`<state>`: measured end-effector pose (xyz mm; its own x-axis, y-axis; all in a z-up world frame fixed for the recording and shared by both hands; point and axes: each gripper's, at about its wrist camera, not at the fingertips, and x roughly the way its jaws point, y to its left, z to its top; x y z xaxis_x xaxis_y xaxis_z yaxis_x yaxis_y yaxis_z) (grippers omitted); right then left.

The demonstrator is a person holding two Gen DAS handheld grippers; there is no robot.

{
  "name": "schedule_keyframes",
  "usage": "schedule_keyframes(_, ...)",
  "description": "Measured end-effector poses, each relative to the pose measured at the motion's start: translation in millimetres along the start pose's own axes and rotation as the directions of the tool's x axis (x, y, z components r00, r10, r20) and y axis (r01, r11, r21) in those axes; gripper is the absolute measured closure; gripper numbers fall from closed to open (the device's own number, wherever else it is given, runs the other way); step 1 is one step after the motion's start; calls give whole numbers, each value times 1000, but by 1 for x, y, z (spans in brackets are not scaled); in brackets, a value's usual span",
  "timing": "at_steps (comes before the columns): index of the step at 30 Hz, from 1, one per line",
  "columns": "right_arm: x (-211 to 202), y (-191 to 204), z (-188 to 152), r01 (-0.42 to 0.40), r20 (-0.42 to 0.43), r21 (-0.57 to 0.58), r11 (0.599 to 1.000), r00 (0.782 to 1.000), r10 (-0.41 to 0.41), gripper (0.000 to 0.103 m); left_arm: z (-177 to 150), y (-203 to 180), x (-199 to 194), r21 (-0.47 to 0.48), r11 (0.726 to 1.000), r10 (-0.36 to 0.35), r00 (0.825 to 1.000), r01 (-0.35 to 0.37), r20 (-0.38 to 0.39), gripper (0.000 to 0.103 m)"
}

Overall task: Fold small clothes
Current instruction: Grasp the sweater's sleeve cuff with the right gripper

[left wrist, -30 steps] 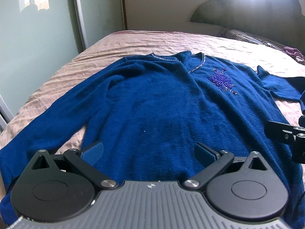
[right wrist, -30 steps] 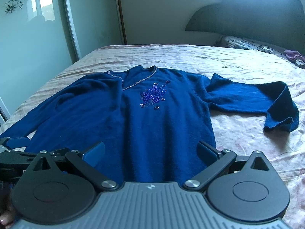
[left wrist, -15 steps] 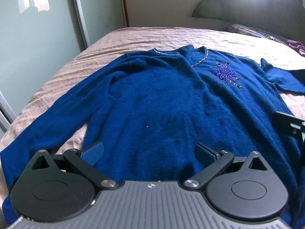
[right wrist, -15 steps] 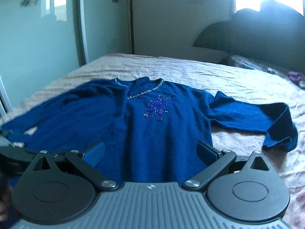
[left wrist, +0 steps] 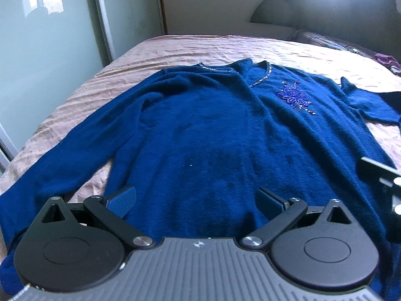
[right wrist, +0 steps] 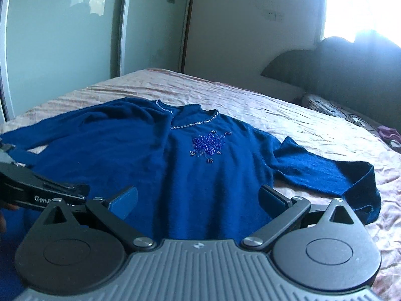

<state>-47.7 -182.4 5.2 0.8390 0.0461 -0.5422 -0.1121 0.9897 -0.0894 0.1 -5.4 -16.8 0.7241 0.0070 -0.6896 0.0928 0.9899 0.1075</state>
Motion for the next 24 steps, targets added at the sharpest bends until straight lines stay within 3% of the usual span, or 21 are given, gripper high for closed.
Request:
schedule_keyframes(4,3,-9,-3,-4,-7,26,1000,1000,4,0,-2,0,-5,-5,999,-32,999,33,42,1)
schedule_keyframes(8,-3,-24,-8,35,81,22,999,996,-36,0,-5,-2,-15,-10,997,-72,989,74,129,1)
schedule_keyframes(11,-6,-42,-13,141,133,0,990,981,-140,0,-1,-6,-15,7,994,-111,990,111,88,1)
schedule_keyframes(15,-11,-92,-24,198,153,33,980,968,-200,0,0,-7,-7,-3,992,-126,991,126,40,1)
schedule_keyframes(19,-9,-138,-41,266,115,1,964,957,-265,1,0,-6,-2,-25,993,-118,993,119,23,1)
schedule_keyframes(24,6,-160,-60,355,43,-119,927,935,-353,1,0,-11,0,-15,993,-119,993,119,-6,1)
